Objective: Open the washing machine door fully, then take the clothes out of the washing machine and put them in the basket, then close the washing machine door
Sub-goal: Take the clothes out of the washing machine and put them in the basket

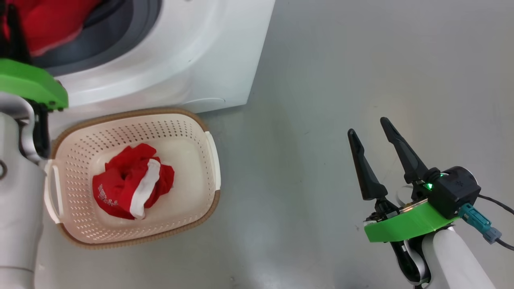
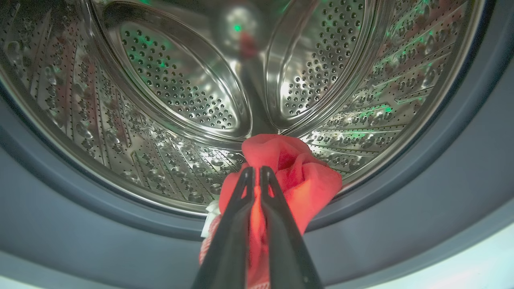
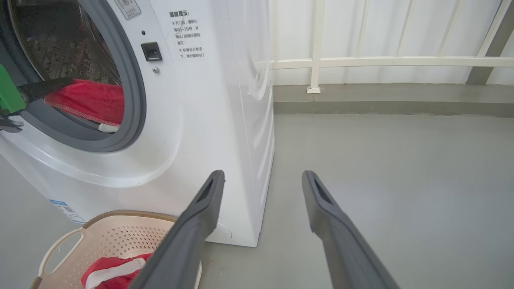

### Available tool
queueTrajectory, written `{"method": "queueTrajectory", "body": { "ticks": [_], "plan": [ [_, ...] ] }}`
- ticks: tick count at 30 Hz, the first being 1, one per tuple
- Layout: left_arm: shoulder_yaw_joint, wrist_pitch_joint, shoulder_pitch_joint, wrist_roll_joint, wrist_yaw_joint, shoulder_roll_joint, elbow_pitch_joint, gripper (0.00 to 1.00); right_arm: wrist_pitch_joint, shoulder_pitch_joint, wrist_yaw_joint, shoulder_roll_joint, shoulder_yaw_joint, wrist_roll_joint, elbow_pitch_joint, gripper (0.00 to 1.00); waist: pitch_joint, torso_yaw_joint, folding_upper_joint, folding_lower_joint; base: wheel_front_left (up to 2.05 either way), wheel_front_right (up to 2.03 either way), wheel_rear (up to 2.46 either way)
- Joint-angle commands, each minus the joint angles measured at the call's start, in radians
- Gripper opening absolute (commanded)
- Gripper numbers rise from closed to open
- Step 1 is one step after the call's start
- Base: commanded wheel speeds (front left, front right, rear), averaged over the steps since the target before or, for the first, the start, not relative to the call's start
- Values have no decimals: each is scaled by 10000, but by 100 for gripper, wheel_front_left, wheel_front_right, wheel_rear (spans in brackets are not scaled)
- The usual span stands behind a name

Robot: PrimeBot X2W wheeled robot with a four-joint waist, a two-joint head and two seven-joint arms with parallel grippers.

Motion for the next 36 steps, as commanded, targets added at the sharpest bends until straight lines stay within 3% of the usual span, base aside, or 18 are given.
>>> {"method": "queueTrajectory", "body": {
  "ticks": [1, 17, 36],
  "plan": [
    [277, -118, 286, -14, 88, 406, -439, 0, -63, 174, 62, -68, 105, -10, -229, 100, -202, 95, -1, 0, 0, 0, 0],
    [371, -119, 2976, -27, 447, 174, -3024, 0, -63, 535, 62, -68, -139, -23, -251, 100, -1307, 418, -1, 0, 0, 0, 0],
    [197, 884, 6762, -160, 1467, 33, -7313, 0, -63, 1206, 62, -68, -466, -58, -267, 100, -2716, 654, -1, 0, 0, 0, 0]
  ]
}}
